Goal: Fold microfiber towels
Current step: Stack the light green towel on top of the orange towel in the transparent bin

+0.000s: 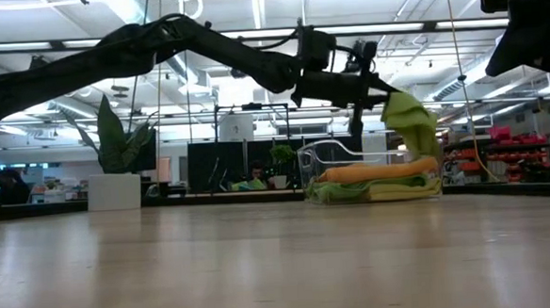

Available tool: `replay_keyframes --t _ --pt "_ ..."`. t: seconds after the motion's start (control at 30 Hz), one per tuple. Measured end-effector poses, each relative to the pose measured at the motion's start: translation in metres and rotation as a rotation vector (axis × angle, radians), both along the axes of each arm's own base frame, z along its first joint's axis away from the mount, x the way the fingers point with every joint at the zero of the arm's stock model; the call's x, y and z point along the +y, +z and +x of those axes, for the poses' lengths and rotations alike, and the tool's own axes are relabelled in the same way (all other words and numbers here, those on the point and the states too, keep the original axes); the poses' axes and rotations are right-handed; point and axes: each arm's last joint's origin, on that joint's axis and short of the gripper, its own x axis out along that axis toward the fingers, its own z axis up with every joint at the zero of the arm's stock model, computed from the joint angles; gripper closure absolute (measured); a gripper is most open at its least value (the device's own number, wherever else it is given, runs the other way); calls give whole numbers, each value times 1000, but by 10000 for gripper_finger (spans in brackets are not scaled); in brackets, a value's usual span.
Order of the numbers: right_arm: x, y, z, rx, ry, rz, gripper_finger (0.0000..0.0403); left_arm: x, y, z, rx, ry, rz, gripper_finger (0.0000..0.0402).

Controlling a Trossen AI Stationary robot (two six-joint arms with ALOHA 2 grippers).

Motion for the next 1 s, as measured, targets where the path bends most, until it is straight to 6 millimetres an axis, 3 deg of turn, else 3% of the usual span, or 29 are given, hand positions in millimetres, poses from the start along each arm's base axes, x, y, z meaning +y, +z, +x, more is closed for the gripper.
replay_keyframes --t 0.27,0.4,0.77,1.0 --pt "0 0 0 8 7 15 400 -14 -26 0 260 -3 -45 393" --pt "1 0 0 9 8 20 398 -9 -32 -5 338 16 -20 393" --pt "1 0 0 16 32 -4 398 -12 -8 -33 616 126 115 393" --pt "1 -1 0 27 56 -9 399 -24 -11 -39 762 163 124 393"
